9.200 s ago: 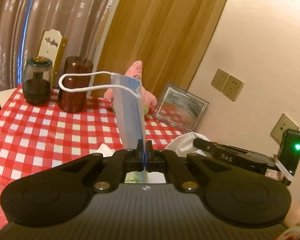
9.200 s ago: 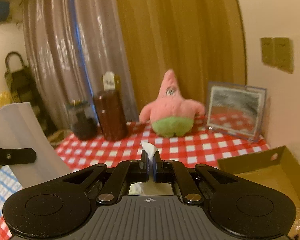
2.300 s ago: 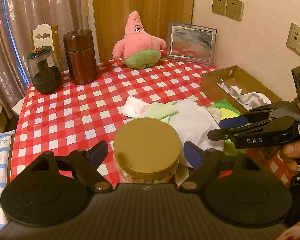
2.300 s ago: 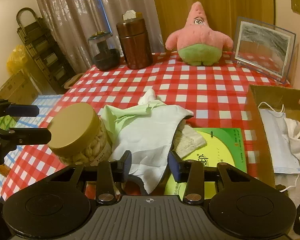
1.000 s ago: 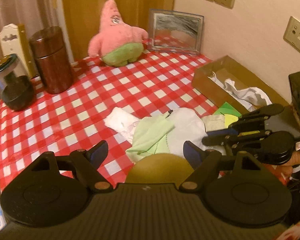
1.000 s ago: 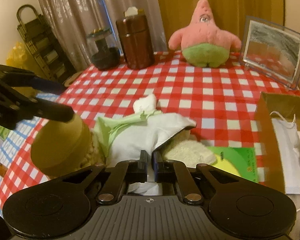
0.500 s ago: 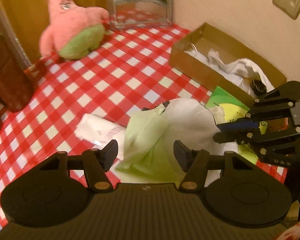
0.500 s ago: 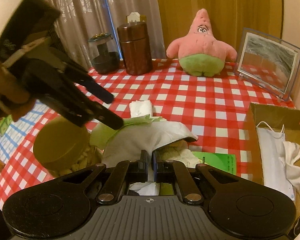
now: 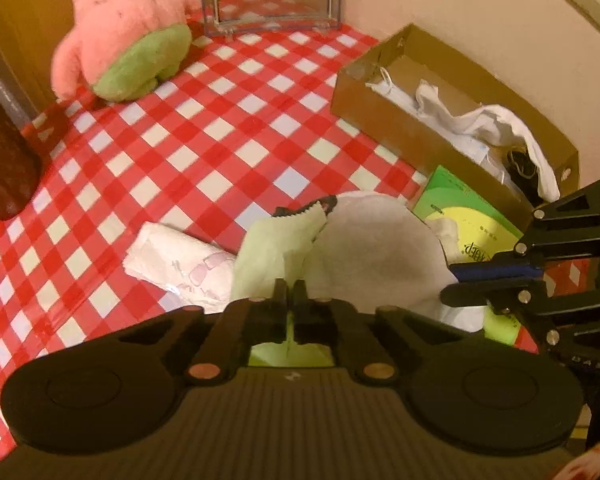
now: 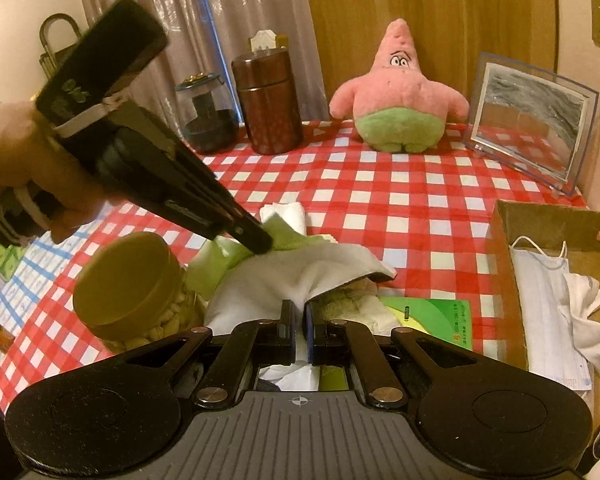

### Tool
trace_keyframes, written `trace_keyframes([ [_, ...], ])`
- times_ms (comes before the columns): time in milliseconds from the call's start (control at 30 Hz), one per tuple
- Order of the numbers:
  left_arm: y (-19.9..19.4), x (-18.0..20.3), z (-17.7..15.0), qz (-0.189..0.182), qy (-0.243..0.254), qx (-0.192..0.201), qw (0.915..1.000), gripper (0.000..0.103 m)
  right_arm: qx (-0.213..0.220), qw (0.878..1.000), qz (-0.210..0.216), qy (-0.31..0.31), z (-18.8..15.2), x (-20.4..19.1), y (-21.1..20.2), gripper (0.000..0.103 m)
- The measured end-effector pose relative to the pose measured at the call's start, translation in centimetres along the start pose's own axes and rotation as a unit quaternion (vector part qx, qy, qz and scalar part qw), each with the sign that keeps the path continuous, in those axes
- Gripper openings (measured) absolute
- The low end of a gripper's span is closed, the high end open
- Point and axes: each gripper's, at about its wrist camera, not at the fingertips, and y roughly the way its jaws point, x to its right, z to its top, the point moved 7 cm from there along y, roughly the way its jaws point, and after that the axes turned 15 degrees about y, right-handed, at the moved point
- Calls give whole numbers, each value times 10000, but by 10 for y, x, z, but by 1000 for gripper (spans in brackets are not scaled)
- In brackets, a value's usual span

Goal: Organize soft objects
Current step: 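Close the left gripper on the light green cloth and lift, then carry the green cloth into the box and open the left gripper while the right carries the white cloth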

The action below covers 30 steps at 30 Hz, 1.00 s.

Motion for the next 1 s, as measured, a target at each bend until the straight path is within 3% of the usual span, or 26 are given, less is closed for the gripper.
trace_keyframes([
  [200, -46, -6, -5, 280, -537, 701, 9957, 0, 104, 9999, -55, 108, 5, 0, -11, 5],
  [467, -119, -12, -18, 698, -1422, 1554, 9751, 0, 391, 9991, -104, 143, 20, -9, -43, 5],
  [1000, -197, 39, -31, 901, -1806, 2191, 9546, 0, 1270, 9917, -178, 14, 61, -20, -147, 5],
])
